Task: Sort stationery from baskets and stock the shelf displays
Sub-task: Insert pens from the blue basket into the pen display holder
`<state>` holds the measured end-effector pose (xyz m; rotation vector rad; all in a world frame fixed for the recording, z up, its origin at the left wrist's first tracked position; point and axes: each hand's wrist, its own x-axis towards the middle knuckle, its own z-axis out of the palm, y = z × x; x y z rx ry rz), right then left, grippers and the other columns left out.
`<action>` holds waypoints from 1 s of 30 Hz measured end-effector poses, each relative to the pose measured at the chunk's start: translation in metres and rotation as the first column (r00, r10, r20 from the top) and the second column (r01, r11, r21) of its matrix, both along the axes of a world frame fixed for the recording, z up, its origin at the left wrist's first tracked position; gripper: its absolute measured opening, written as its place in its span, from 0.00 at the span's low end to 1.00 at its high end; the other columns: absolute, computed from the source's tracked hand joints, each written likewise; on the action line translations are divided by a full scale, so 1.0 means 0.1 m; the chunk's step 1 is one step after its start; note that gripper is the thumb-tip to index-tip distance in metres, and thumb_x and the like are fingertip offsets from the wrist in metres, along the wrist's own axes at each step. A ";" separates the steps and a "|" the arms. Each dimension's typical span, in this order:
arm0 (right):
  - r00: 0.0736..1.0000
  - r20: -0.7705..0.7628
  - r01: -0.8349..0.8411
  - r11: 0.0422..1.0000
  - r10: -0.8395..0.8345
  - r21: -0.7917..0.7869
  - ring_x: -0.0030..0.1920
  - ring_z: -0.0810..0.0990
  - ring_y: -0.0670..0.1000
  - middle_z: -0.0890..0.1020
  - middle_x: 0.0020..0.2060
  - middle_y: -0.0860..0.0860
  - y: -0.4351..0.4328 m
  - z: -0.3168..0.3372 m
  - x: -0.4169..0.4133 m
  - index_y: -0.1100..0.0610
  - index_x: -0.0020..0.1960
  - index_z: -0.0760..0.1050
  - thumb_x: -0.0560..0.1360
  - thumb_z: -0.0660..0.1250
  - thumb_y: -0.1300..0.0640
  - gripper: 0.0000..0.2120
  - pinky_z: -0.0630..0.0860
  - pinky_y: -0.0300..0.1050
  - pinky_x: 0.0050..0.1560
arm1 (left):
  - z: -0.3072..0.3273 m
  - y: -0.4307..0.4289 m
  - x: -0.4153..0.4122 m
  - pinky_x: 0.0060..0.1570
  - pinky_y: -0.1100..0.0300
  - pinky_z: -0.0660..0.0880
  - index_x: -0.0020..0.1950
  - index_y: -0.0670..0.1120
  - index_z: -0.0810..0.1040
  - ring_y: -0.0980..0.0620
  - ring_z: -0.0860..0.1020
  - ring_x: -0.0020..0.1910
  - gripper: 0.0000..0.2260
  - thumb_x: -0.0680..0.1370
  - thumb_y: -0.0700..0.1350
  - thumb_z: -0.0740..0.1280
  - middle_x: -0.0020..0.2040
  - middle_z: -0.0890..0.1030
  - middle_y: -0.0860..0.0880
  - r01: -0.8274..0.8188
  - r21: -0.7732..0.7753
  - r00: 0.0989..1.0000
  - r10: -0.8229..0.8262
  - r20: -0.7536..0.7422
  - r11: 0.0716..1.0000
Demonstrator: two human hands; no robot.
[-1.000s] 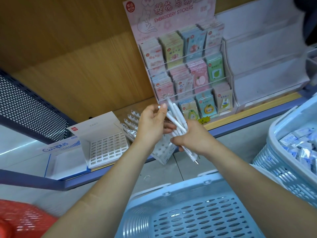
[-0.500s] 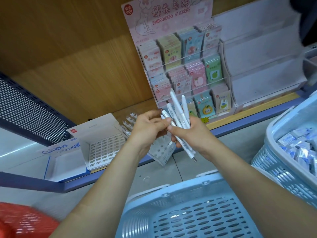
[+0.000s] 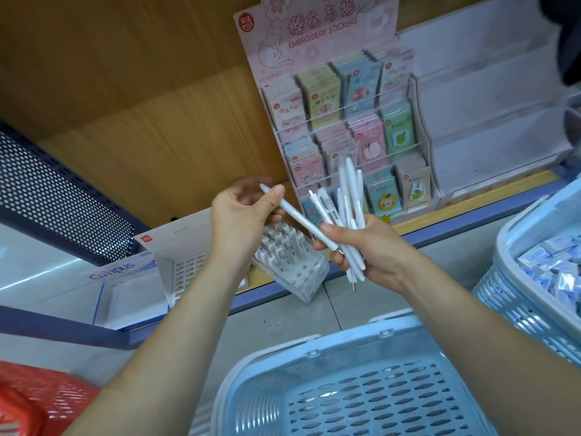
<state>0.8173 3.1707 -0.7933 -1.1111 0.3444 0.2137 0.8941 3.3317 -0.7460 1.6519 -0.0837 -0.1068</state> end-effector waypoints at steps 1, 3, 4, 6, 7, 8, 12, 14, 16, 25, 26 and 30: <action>1.000 0.011 0.027 0.999 -0.027 0.016 0.27 0.74 0.50 0.84 0.38 0.60 0.00 -0.01 0.01 0.62 0.51 0.77 0.64 0.73 0.55 0.18 0.73 0.39 0.28 | -0.01 -0.03 -0.03 0.36 0.61 0.77 0.53 0.45 0.76 0.52 0.79 0.32 0.11 0.73 0.40 0.73 0.35 0.84 0.47 -0.002 -0.067 0.996 -0.004 -0.085 0.998; 0.996 0.037 0.076 0.995 -0.078 0.061 0.27 0.74 0.49 0.83 0.38 0.59 -0.01 -0.03 0.01 0.61 0.49 0.77 0.64 0.73 0.57 0.15 0.73 0.39 0.30 | -0.06 -0.09 -0.12 0.45 0.55 0.76 0.60 0.43 0.74 0.50 0.81 0.40 0.18 0.72 0.43 0.74 0.42 0.85 0.45 0.073 -0.059 0.967 -0.085 -0.241 0.996; 0.995 0.044 0.087 0.993 -0.091 0.080 0.27 0.74 0.49 0.82 0.38 0.58 -0.01 -0.03 0.02 0.61 0.49 0.77 0.65 0.73 0.57 0.15 0.73 0.39 0.29 | -0.09 -0.13 -0.18 0.47 0.54 0.75 0.58 0.43 0.77 0.51 0.81 0.43 0.16 0.73 0.43 0.73 0.44 0.86 0.46 0.174 0.024 0.953 -0.163 -0.255 0.984; 0.994 0.039 0.097 0.993 -0.100 0.063 0.28 0.76 0.49 0.82 0.39 0.58 -0.01 -0.02 0.02 0.60 0.50 0.78 0.68 0.73 0.58 0.12 0.73 0.39 0.29 | -0.15 -0.18 -0.28 0.46 0.57 0.77 0.50 0.43 0.82 0.52 0.81 0.41 0.05 0.77 0.42 0.70 0.42 0.85 0.47 0.279 0.084 0.944 -0.257 -0.209 0.956; 0.994 0.024 0.107 0.994 -0.107 0.008 0.29 0.78 0.49 0.83 0.39 0.57 0.00 -0.03 0.02 0.60 0.51 0.78 0.71 0.73 0.58 0.10 0.75 0.39 0.29 | -0.13 -0.20 -0.29 0.45 0.58 0.79 0.49 0.42 0.82 0.51 0.82 0.41 0.04 0.79 0.41 0.67 0.42 0.85 0.46 0.262 0.053 0.952 -0.249 -0.179 0.964; 0.992 0.008 0.127 0.989 -0.127 -0.082 0.29 0.79 0.49 0.84 0.37 0.56 0.01 -0.05 0.02 0.60 0.52 0.78 0.73 0.72 0.59 0.09 0.76 0.39 0.29 | -0.09 -0.20 -0.27 0.45 0.57 0.80 0.50 0.42 0.81 0.50 0.83 0.41 0.05 0.80 0.41 0.65 0.42 0.85 0.45 0.217 0.023 0.965 -0.211 -0.154 0.976; 0.972 0.030 0.203 0.775 -0.232 -0.599 0.29 0.80 0.52 0.81 0.34 0.54 0.01 -0.25 0.05 0.59 0.51 0.76 0.74 0.71 0.62 0.07 0.79 0.45 0.31 | 0.11 -0.01 -0.05 0.33 0.57 0.78 0.56 0.47 0.79 0.54 0.77 0.30 0.09 0.82 0.46 0.61 0.37 0.78 0.48 0.212 0.350 0.976 -0.217 -0.026 0.912; 0.977 0.031 0.152 0.595 -0.209 -0.789 0.36 0.82 0.58 0.81 0.38 0.55 -0.01 -0.32 0.06 0.56 0.51 0.76 0.73 0.70 0.58 0.09 0.81 0.51 0.37 | 0.19 0.12 0.02 0.29 0.59 0.70 0.56 0.53 0.81 0.56 0.71 0.28 0.08 0.82 0.48 0.62 0.36 0.78 0.49 0.301 0.649 0.925 -0.378 -0.023 0.699; 0.979 0.017 0.120 0.509 -0.201 -0.852 0.40 0.82 0.61 0.81 0.40 0.55 -0.02 -0.32 0.07 0.55 0.51 0.75 0.72 0.70 0.57 0.08 0.81 0.55 0.41 | 0.22 0.21 0.06 0.36 0.59 0.70 0.56 0.56 0.82 0.56 0.73 0.35 0.09 0.81 0.48 0.64 0.39 0.79 0.52 0.305 0.833 0.864 -0.502 -0.039 0.461; 0.982 -0.056 0.048 0.527 -0.180 -0.849 0.36 0.84 0.57 0.82 0.42 0.54 -0.02 -0.34 0.09 0.55 0.52 0.73 0.72 0.69 0.57 0.10 0.82 0.55 0.41 | -0.13 0.20 -0.01 0.41 0.52 0.72 0.50 0.45 0.80 0.48 0.72 0.42 0.09 0.76 0.35 0.63 0.44 0.66 0.49 0.066 0.995 0.636 -0.766 -0.096 -0.071; 0.983 -0.061 0.040 0.534 -0.172 -0.845 0.35 0.84 0.57 0.82 0.42 0.54 -0.02 -0.34 0.09 0.55 0.53 0.73 0.71 0.69 0.57 0.12 0.82 0.55 0.40 | -0.16 0.17 -0.02 0.40 0.52 0.73 0.49 0.44 0.80 0.48 0.71 0.41 0.08 0.76 0.34 0.64 0.43 0.66 0.49 0.040 0.996 0.623 -0.778 -0.085 -0.076; 0.983 -0.066 0.047 0.583 -0.171 -0.811 0.33 0.84 0.56 0.82 0.42 0.55 -0.01 -0.36 0.10 0.56 0.54 0.74 0.70 0.69 0.59 0.13 0.82 0.53 0.37 | -0.30 0.08 0.01 0.40 0.53 0.70 0.54 0.45 0.79 0.50 0.67 0.43 0.11 0.74 0.34 0.66 0.46 0.66 0.48 0.020 0.998 0.580 -0.812 -0.061 -0.060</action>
